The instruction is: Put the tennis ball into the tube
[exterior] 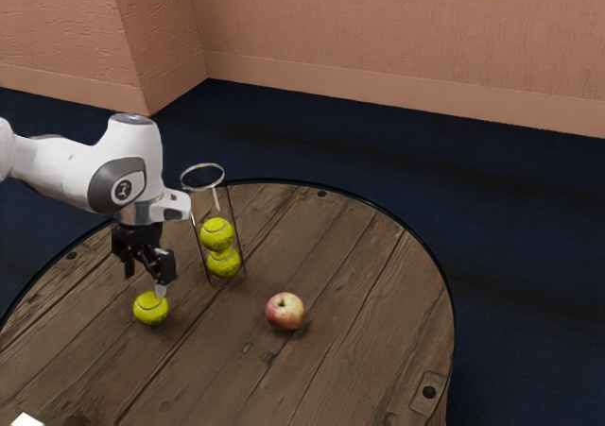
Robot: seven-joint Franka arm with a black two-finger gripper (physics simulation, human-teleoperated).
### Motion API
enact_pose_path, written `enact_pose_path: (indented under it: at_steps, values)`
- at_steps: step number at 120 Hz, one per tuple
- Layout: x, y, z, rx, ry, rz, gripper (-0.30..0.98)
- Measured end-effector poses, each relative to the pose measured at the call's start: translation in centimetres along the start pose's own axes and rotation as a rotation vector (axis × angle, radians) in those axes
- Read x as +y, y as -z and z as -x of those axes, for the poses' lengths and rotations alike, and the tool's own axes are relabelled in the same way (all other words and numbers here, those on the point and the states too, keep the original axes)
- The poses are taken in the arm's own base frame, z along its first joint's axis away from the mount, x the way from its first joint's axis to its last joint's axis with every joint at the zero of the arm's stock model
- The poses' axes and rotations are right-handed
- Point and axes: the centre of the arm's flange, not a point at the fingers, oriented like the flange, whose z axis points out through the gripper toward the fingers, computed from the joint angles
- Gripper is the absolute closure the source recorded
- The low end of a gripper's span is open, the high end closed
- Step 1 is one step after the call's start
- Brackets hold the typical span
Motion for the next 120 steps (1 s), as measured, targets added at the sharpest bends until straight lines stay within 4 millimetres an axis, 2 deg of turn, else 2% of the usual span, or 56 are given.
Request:
enact_pose_path:
  at_steps: [18, 27, 44, 77, 85, 93, 107, 120]
  values:
    - [-0.9, -3.7, -0.1, 0.038, 0.049, 0.042, 0.00]
    - [-0.8, -4.6, 0.0, 0.052, 0.061, 0.052, 0.00]
    - [-0.4, -5.5, 0.5, 0.070, 0.076, 0.057, 0.11]
    - [-0.6, -5.4, 0.8, 0.097, 0.107, 0.047, 0.40]
    - [-0.8, -3.2, 1.1, 0.135, 0.118, 0.022, 0.48]
    - [-1.1, 0.1, 1.7, 0.190, 0.135, -0.015, 0.54]
    - [-1.5, 7.7, 3.3, 0.326, 0.186, -0.076, 0.61]
    - [-0.8, 14.7, 3.6, 0.463, 0.226, -0.090, 0.66]
